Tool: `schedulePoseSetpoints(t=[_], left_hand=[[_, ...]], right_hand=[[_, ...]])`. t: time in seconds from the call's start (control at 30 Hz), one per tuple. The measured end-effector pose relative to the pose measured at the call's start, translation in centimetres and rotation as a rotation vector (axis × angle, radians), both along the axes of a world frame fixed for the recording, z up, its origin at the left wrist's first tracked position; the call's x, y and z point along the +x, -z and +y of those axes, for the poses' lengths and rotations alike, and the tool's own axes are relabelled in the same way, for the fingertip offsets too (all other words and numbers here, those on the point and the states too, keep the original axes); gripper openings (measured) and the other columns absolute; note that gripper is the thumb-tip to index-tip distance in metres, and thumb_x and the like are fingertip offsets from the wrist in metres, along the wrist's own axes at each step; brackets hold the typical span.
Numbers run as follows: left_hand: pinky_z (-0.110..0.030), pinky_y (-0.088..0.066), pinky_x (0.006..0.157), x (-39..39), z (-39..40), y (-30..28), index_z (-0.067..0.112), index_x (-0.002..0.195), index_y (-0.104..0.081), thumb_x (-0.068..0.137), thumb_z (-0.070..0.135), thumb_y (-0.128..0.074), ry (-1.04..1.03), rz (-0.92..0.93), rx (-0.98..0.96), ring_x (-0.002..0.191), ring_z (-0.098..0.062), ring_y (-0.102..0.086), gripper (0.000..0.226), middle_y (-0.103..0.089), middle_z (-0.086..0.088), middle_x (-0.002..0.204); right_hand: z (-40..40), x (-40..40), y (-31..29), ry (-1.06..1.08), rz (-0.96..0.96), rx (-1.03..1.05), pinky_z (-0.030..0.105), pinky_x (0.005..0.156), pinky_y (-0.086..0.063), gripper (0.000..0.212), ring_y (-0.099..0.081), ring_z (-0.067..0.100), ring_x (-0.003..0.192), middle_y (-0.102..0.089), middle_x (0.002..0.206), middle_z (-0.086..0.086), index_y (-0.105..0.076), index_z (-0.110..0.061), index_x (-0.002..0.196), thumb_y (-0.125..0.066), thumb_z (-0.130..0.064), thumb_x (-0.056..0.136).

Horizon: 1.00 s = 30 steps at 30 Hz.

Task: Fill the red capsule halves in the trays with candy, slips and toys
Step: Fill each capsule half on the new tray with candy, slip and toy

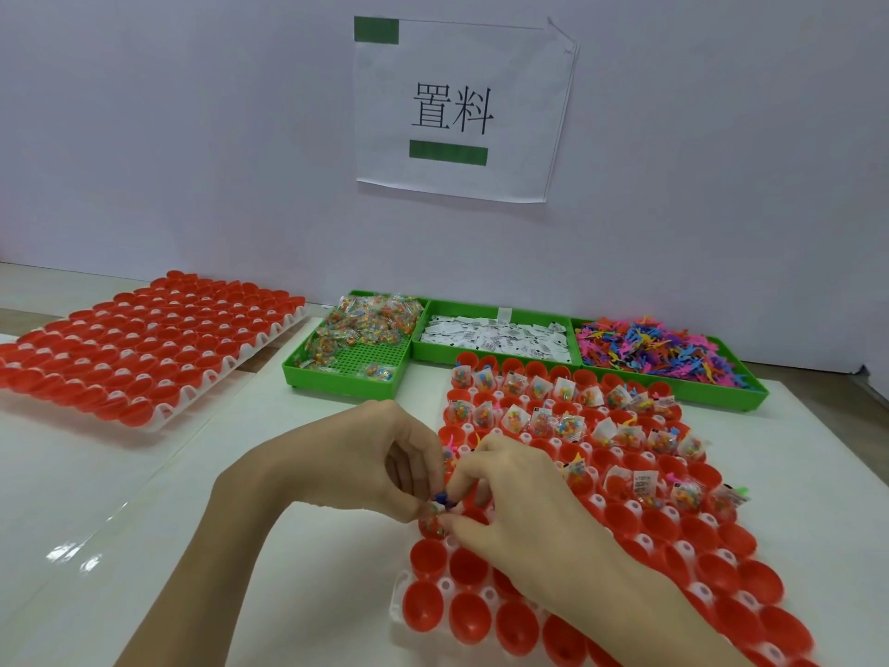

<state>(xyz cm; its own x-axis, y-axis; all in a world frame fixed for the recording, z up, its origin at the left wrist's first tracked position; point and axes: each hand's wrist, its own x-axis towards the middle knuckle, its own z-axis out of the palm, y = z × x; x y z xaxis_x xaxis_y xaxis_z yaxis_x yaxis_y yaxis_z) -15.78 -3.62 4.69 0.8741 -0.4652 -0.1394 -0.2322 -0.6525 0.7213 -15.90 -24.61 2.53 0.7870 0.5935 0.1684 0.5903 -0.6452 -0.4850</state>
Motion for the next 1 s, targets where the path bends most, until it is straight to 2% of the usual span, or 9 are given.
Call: schedulePoseSetpoints(t=[0.17,0.3,0.4,0.5,0.57,0.67,0.8,0.9,1.0], left_hand=[[-0.038,-0.063,0.082,0.1,0.0,0.1,0.019,0.093,-0.078,0.084,0.011,-0.081,-0.007,0.003,0.017,0.08,-0.017,-0.076,0.013,-0.078,0.002,0.085],[-0.037,-0.063,0.08,0.1,-0.1,0.3,0.019,0.088,-0.077,0.084,0.013,-0.082,-0.021,0.002,0.03,0.079,-0.016,-0.076,0.009,-0.079,0.003,0.083],[-0.036,-0.063,0.08,0.2,-0.2,0.4,0.021,0.086,-0.076,0.084,0.017,-0.083,-0.016,0.005,0.047,0.08,-0.015,-0.076,0.008,-0.079,0.004,0.083],[-0.042,-0.062,0.08,0.3,-0.1,0.4,0.022,0.085,-0.076,0.084,0.021,-0.085,-0.017,0.001,0.07,0.079,-0.015,-0.076,0.009,-0.079,0.006,0.083],[-0.048,-0.061,0.08,0.3,0.0,0.5,0.023,0.086,-0.076,0.083,0.025,-0.086,-0.016,-0.004,0.089,0.079,-0.016,-0.076,0.011,-0.079,0.006,0.083],[-0.042,-0.061,0.079,0.4,0.0,0.6,0.022,0.086,-0.075,0.082,0.027,-0.087,-0.019,-0.008,0.113,0.076,-0.012,-0.075,0.013,-0.078,0.008,0.081],[-0.041,-0.06,0.075,0.3,0.1,0.5,0.022,0.086,-0.073,0.082,0.028,-0.086,-0.026,0.018,0.091,0.074,-0.012,-0.074,0.014,-0.078,0.006,0.08],[-0.041,-0.061,0.079,0.2,0.0,0.5,0.021,0.089,-0.074,0.082,0.027,-0.086,-0.012,0.033,0.077,0.075,-0.014,-0.074,0.015,-0.078,0.004,0.082],[-0.038,-0.061,0.079,0.1,0.0,0.3,0.022,0.091,-0.075,0.079,0.03,-0.089,-0.007,0.044,0.058,0.076,-0.014,-0.074,0.02,-0.078,0.003,0.083]], right_hand=[[0.6,0.6,-0.2,-0.04,-0.001,-0.009,0.007,0.069,-0.039,0.016,-0.048,-0.008,0.079,-0.053,0.076,-0.016,-0.068,-0.019,0.076,-0.081,-0.026,0.082],[0.0,1.0,-1.0,-0.063,0.059,-0.006,0.009,0.063,-0.047,0.004,-0.062,0.001,0.078,-0.066,0.077,-0.011,-0.08,-0.022,0.084,-0.08,-0.025,0.086],[-0.5,1.1,-1.2,-0.073,0.076,0.016,0.003,0.066,-0.045,0.005,-0.061,-0.009,0.082,-0.065,0.073,-0.017,-0.082,-0.024,0.09,-0.078,-0.022,0.088],[-0.1,0.9,-1.0,-0.053,0.071,0.044,0.006,0.065,-0.047,0.004,-0.064,-0.002,0.079,-0.071,0.078,-0.014,-0.081,-0.024,0.089,-0.077,-0.023,0.088],[0.3,0.9,-0.9,-0.054,0.069,0.056,0.005,0.064,-0.045,0.005,-0.063,-0.004,0.075,-0.068,0.073,-0.017,-0.081,-0.023,0.088,-0.076,-0.021,0.089],[0.5,0.7,-0.6,-0.058,0.054,0.067,0.003,0.063,-0.042,0.008,-0.057,-0.012,0.071,-0.057,0.066,-0.021,-0.082,-0.022,0.087,-0.075,-0.018,0.089],[0.0,0.5,-0.4,-0.046,0.052,0.102,0.004,0.067,-0.043,0.009,-0.056,-0.014,0.077,-0.057,0.067,-0.019,-0.083,-0.024,0.091,-0.074,-0.02,0.09],[-0.6,0.5,-0.3,-0.059,0.056,0.097,0.009,0.073,-0.047,0.01,-0.056,-0.004,0.09,-0.065,0.077,-0.016,-0.082,-0.028,0.096,-0.074,-0.025,0.092],[-0.8,0.3,-0.4,-0.074,0.052,0.109,0.014,0.078,-0.047,0.012,-0.054,-0.001,0.092,-0.067,0.083,-0.015,-0.082,-0.028,0.1,-0.072,-0.025,0.093]])
